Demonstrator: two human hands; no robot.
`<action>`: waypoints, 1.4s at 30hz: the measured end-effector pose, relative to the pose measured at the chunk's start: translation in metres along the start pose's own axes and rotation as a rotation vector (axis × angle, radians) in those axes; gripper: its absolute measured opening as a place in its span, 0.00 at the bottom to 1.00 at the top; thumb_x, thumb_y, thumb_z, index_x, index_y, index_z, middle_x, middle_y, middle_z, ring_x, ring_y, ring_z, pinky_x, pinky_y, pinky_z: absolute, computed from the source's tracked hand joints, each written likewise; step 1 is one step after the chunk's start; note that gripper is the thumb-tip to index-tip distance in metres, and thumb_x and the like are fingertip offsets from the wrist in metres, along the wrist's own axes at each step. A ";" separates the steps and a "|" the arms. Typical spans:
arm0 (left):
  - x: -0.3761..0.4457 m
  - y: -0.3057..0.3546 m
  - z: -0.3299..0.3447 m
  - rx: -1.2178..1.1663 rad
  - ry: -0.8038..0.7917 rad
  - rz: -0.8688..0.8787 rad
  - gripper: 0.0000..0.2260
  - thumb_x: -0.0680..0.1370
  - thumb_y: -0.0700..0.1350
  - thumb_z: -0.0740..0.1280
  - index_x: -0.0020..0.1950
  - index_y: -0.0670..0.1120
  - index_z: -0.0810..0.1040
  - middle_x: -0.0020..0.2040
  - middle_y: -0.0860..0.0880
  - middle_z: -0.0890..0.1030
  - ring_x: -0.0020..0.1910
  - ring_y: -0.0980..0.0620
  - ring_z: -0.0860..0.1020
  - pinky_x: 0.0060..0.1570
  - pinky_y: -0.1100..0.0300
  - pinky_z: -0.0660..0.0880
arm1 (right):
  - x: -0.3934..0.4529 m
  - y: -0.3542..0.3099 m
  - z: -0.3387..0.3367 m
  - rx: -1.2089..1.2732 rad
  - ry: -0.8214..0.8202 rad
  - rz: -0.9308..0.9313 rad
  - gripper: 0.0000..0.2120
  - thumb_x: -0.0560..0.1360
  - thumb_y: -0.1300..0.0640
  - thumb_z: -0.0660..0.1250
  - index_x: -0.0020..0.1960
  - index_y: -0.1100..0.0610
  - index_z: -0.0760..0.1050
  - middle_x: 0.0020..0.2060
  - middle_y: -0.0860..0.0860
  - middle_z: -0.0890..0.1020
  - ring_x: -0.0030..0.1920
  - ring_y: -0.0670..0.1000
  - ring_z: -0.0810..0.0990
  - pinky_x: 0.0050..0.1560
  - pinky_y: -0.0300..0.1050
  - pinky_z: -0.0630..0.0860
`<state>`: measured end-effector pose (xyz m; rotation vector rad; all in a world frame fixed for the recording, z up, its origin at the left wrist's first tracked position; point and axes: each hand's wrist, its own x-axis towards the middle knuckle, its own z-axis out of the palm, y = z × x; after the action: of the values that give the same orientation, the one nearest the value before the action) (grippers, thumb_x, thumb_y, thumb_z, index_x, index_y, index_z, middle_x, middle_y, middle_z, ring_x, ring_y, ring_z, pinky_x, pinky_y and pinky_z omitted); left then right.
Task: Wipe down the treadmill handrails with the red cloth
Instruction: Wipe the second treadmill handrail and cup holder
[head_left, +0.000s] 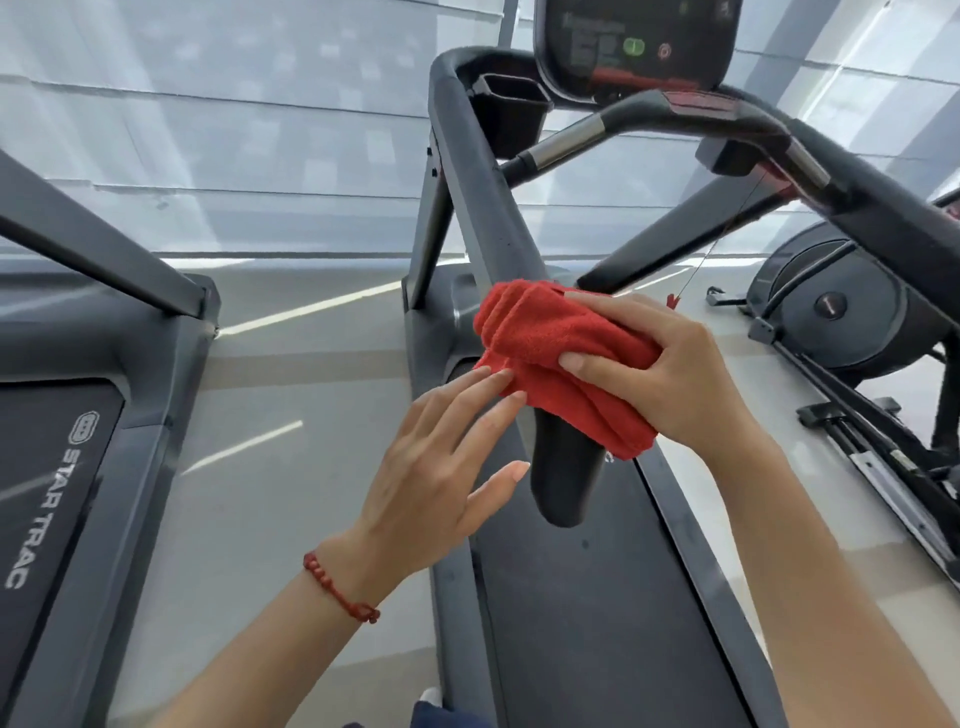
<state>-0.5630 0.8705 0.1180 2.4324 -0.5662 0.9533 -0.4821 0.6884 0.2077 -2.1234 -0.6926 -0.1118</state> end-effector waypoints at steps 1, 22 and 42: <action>0.000 0.000 0.002 -0.001 0.006 -0.002 0.19 0.80 0.50 0.59 0.64 0.37 0.74 0.65 0.39 0.74 0.66 0.43 0.70 0.65 0.51 0.67 | 0.007 0.002 -0.002 -0.006 -0.039 -0.021 0.24 0.65 0.43 0.71 0.60 0.45 0.76 0.51 0.43 0.80 0.53 0.41 0.78 0.57 0.34 0.70; 0.028 0.019 0.038 -0.011 0.040 0.030 0.14 0.80 0.48 0.60 0.63 0.42 0.72 0.64 0.42 0.74 0.66 0.45 0.70 0.61 0.48 0.70 | 0.090 0.047 -0.011 -0.094 -0.228 -0.169 0.24 0.66 0.43 0.72 0.61 0.39 0.73 0.49 0.48 0.79 0.51 0.42 0.76 0.55 0.32 0.68; 0.080 -0.028 0.050 -0.159 -0.052 0.076 0.22 0.81 0.54 0.54 0.58 0.40 0.80 0.61 0.43 0.78 0.65 0.45 0.72 0.64 0.45 0.66 | 0.135 0.058 0.000 -0.147 -0.192 -0.133 0.23 0.67 0.45 0.71 0.61 0.42 0.73 0.47 0.46 0.77 0.48 0.37 0.75 0.51 0.27 0.66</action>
<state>-0.4681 0.8486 0.1346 2.3133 -0.7295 0.8427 -0.3386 0.7208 0.2091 -2.2468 -0.9648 -0.0314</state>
